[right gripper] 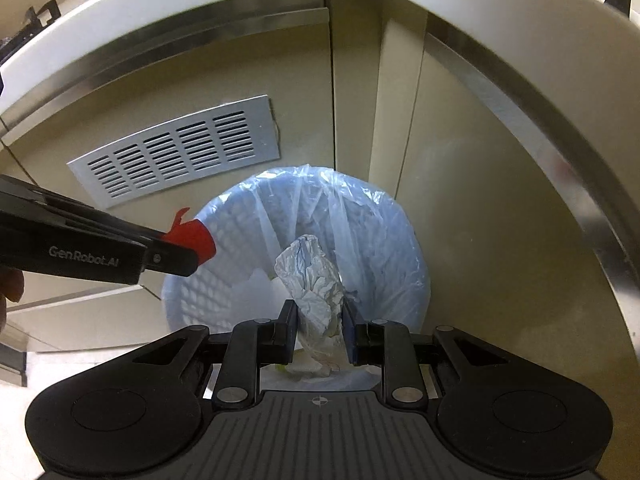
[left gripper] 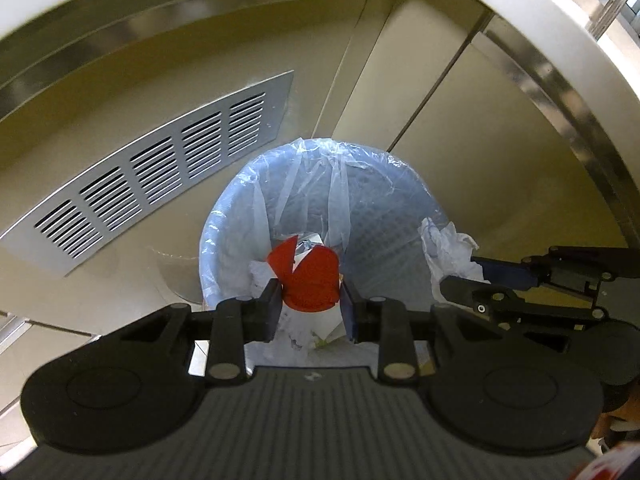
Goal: Collect trash
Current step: 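Open the left tool to drop the red cup into the bin, then open the right tool to drop the crumpled foil into the bin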
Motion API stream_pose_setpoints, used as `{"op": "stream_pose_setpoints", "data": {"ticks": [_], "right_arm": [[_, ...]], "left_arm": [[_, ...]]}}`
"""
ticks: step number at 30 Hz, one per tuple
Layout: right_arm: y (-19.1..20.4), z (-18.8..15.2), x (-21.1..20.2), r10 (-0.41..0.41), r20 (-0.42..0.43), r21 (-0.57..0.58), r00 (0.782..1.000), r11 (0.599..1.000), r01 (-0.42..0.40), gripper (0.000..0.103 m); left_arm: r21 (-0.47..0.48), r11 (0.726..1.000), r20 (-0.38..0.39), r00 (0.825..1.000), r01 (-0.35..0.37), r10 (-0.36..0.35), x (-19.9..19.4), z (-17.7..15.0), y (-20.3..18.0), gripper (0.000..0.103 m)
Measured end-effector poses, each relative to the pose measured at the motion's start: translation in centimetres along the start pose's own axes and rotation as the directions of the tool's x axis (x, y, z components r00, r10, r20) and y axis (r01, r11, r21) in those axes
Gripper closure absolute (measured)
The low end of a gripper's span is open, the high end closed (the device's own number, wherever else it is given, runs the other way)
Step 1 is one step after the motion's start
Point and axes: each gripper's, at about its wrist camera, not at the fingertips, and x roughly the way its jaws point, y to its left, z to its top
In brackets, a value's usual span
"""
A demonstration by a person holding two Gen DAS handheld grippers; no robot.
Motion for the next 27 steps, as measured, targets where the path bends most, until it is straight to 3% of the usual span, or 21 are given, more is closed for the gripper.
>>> {"op": "stream_pose_setpoints", "data": {"ticks": [11,13,27], "right_arm": [[-0.1,0.0,0.9,-0.008,-0.003,0.013,1.0,1.0,0.008,0.079],[-0.1,0.1,0.9,-0.006,-0.001,0.015,1.0,1.0,0.006,0.079],[0.1,0.2,1.3,0.006,0.0,0.015,1.0,1.0,-0.006,0.079]], "left_arm": [[0.029,1.0,-0.008,1.0,-0.006,0.006,2.7,1.1,-0.3,0.074],[0.021,1.0,-0.001,1.0,-0.01,0.01,2.6,1.3,-0.3,0.066],[-0.004,1.0,0.006,1.0,-0.015,0.015,1.2,1.2,0.3,0.066]]}}
